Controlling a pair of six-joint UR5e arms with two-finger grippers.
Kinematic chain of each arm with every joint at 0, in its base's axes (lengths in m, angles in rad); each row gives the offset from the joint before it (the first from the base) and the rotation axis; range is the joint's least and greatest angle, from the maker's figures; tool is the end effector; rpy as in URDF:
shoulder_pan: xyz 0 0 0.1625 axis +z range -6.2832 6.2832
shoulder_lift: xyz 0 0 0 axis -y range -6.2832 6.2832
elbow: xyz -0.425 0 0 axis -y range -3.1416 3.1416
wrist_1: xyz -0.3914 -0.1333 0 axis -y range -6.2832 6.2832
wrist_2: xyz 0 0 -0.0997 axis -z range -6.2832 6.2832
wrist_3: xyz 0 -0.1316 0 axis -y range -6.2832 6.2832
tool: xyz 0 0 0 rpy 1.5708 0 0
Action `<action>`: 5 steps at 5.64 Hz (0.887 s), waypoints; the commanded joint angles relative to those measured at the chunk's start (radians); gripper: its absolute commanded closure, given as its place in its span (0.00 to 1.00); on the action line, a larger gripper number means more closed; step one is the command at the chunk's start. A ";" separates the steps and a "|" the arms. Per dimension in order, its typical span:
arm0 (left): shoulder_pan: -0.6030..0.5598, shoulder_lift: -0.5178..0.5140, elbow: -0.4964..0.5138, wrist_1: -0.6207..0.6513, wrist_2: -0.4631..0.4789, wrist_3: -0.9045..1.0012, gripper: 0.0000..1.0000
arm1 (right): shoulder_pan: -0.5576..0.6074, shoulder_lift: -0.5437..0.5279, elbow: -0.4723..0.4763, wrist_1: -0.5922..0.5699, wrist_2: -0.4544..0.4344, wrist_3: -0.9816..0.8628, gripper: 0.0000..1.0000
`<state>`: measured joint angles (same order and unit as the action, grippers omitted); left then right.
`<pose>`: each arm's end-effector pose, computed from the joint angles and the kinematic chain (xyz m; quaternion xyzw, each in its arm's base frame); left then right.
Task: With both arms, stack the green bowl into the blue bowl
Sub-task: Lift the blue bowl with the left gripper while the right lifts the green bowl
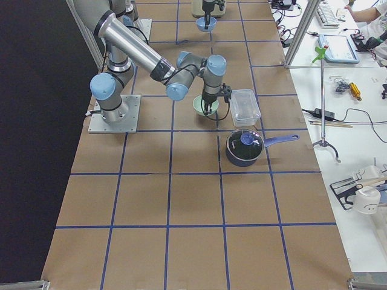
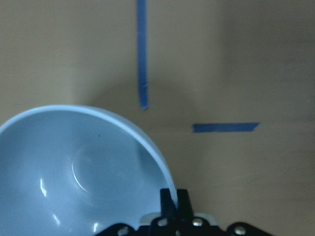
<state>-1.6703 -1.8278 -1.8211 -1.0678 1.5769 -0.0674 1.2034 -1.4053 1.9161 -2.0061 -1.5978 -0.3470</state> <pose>-0.1864 -0.5334 0.2514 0.0161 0.9999 0.0019 0.0032 -0.0588 -0.5141 0.2517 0.0097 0.9991 0.0401 0.0006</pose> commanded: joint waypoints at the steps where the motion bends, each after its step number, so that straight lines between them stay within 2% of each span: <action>1: -0.220 -0.139 0.191 -0.008 0.002 -0.087 0.98 | 0.011 -0.029 -0.270 0.360 0.004 0.002 0.95; 2: -0.294 -0.212 0.268 0.000 0.002 -0.087 0.97 | 0.037 -0.038 -0.389 0.509 0.012 0.012 0.95; 3: -0.351 -0.238 0.279 0.000 0.005 -0.087 0.97 | 0.092 -0.047 -0.481 0.605 0.019 0.026 0.95; 4: -0.373 -0.245 0.276 -0.003 0.005 -0.087 0.97 | 0.120 -0.047 -0.500 0.607 0.060 0.032 0.95; 5: -0.374 -0.269 0.275 -0.004 0.000 -0.095 0.94 | 0.122 -0.046 -0.499 0.607 0.064 0.036 0.95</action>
<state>-2.0348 -2.0770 -1.5465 -1.0707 1.5799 -0.1574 1.3151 -1.4512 1.4274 -1.4070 -1.5456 -0.3156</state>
